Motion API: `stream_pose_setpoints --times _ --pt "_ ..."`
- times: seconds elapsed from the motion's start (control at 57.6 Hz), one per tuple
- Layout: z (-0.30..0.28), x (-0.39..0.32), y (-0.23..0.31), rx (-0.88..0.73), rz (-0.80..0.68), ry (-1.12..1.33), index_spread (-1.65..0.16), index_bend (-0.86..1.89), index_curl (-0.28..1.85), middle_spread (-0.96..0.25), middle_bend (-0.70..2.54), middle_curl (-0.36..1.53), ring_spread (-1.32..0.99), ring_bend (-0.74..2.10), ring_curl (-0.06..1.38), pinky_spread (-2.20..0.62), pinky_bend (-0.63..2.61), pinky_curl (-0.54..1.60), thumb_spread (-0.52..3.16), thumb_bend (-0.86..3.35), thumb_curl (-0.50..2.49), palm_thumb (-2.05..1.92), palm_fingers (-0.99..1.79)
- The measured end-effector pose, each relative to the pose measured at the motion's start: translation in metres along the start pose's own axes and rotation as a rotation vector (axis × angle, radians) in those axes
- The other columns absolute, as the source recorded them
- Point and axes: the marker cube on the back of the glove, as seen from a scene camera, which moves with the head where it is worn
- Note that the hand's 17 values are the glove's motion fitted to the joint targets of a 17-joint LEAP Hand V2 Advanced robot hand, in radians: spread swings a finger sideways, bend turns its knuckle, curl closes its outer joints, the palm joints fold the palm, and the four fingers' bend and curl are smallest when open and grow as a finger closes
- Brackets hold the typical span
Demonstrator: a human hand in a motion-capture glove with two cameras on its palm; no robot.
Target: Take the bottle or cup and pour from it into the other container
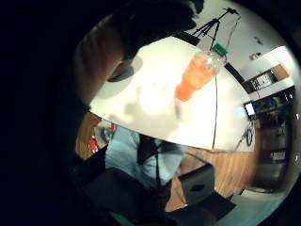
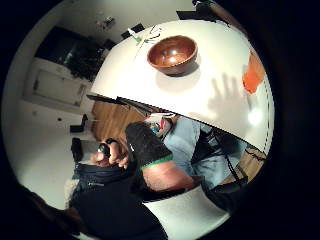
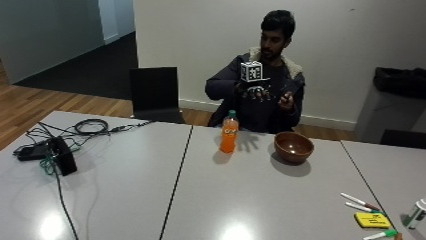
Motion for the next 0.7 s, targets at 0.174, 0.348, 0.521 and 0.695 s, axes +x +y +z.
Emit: stream_pose_setpoints --times 0.174,0.348,0.521,0.695 --pt "-0.002 0.04 0.022 -0.042 -0.032 -0.019 -0.37 0.26 0.29 0.15 0.31 0.24 0.2 0.16 0.09 0.37 0.31 0.14 0.95 -0.02 0.25 0.27 0.36" --pt "0.013 0.116 -0.004 0.178 0.178 -0.026 -0.37 0.24 0.31 0.15 0.3 0.27 0.2 0.16 0.1 0.38 0.31 0.16 0.96 -0.03 0.29 0.27 0.35" --pt "0.025 0.17 0.003 0.076 0.158 -0.096 -0.37 0.21 0.33 0.15 0.28 0.29 0.21 0.16 0.1 0.39 0.31 0.17 0.95 -0.03 0.31 0.27 0.33" --pt "0.053 0.213 -0.017 0.067 0.097 -0.242 -0.34 0.18 0.34 0.16 0.27 0.3 0.21 0.16 0.1 0.39 0.34 0.2 0.92 -0.03 0.33 0.31 0.31"
